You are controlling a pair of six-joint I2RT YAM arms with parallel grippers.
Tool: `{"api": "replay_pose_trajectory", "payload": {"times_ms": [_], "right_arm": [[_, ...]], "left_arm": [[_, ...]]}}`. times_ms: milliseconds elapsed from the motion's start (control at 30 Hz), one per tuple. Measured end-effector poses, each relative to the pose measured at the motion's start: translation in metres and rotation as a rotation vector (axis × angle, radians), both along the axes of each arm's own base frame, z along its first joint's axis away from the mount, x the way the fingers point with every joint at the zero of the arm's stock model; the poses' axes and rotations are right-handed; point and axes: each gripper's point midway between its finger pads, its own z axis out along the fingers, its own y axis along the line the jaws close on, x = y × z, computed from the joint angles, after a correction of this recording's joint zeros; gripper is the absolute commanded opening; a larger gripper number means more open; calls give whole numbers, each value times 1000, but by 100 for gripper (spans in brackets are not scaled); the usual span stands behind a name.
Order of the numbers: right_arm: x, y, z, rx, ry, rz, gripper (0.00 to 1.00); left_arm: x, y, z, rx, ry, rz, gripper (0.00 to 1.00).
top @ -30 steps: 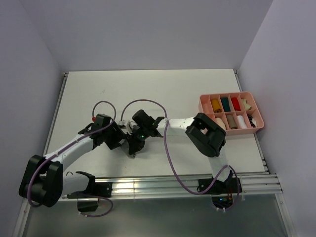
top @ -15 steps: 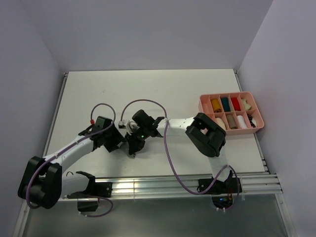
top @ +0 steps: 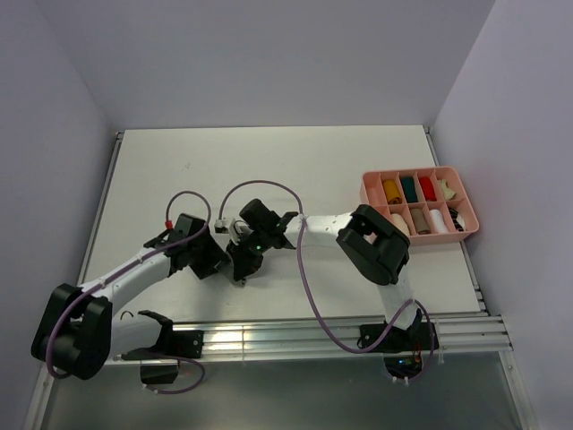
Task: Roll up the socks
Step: Roll the sock at the center of the board.
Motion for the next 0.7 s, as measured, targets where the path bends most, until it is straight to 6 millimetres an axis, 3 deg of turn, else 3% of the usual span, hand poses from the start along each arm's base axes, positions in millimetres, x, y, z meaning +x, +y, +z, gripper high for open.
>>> {"api": "replay_pose_trajectory", "payload": {"times_ms": [200,300,333,367,533,700], "right_arm": [[0,0,0,-1,3,-4,5],[0,1,0,0,5,-13,11],[0,1,0,3,7,-17,14],[0,1,0,4,10,-22,20],[2,-1,2,5,10,-84,44],[13,-16,6,-32,8,-235,54]], "left_arm": [[1,-2,-11,2,20,6,41],[2,-1,-12,3,21,19,24],[3,-1,-13,4,20,21,9],[3,-1,-13,3,18,24,1],[5,-2,-13,2,20,25,1],[6,-3,-13,5,20,20,1]]}}
